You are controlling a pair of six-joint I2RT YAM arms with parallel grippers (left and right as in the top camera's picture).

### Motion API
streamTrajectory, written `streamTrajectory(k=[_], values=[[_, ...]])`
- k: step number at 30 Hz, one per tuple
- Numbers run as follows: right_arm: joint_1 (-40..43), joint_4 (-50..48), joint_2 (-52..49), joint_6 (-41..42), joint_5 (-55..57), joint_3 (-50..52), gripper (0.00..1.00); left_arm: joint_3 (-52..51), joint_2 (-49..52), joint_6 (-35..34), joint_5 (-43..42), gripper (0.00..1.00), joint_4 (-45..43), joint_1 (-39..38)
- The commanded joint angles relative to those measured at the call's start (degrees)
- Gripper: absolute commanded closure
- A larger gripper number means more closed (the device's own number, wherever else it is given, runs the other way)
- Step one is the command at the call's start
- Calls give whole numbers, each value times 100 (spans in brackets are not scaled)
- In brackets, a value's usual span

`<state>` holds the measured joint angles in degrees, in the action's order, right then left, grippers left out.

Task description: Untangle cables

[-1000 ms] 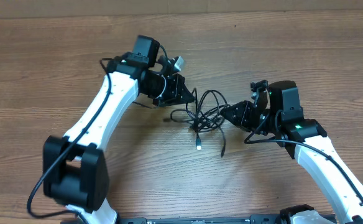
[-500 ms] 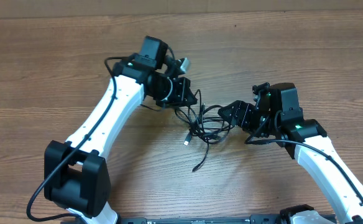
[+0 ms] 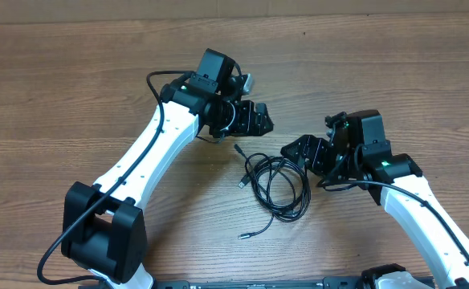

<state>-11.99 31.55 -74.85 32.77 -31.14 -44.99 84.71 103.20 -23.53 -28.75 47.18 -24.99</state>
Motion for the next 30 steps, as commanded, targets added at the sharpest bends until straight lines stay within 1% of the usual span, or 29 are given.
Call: streamTrajectory(k=[1,3,6,10,12,13,14,15,16,19,20,22,24,30], values=[[7,79,7,-28,426,-35,18,52,59,-356,372,21,136,-48],[7,184,7,-26,551,-35,18,52,59,-393,398,24,236,-122],[7,339,-11,-26,612,-35,23,50,59,-590,522,27,413,-243],[7,529,-105,-28,612,-33,23,-4,59,-695,588,27,487,-437],[4,575,-164,-28,610,-28,23,-90,59,-914,745,30,481,-566],[4,590,-192,-28,610,-22,23,-149,59,-1069,903,32,468,-640],[4,590,-212,-28,610,-13,23,-205,59,-1193,1054,38,442,-702],[7,590,-219,-28,610,-4,23,-282,59,-1357,1244,46,387,-765],[7,588,-223,-28,610,-4,23,-363,59,-1547,1386,51,334,-817],[7,584,-223,-28,619,-4,23,-632,59,-2494,1572,66,136,-949],[7,586,-223,-31,643,-4,23,-719,59,-2809,1567,67,59,-988],[4,586,-223,-28,734,-2,23,-852,59,-3338,1589,69,-83,-1073],[7,588,-223,-28,776,-2,23,-955,59,-3703,1613,67,-256,-1147],[4,586,-223,-31,780,-2,23,-1141,59,-4284,2098,60,-723,-1294]])
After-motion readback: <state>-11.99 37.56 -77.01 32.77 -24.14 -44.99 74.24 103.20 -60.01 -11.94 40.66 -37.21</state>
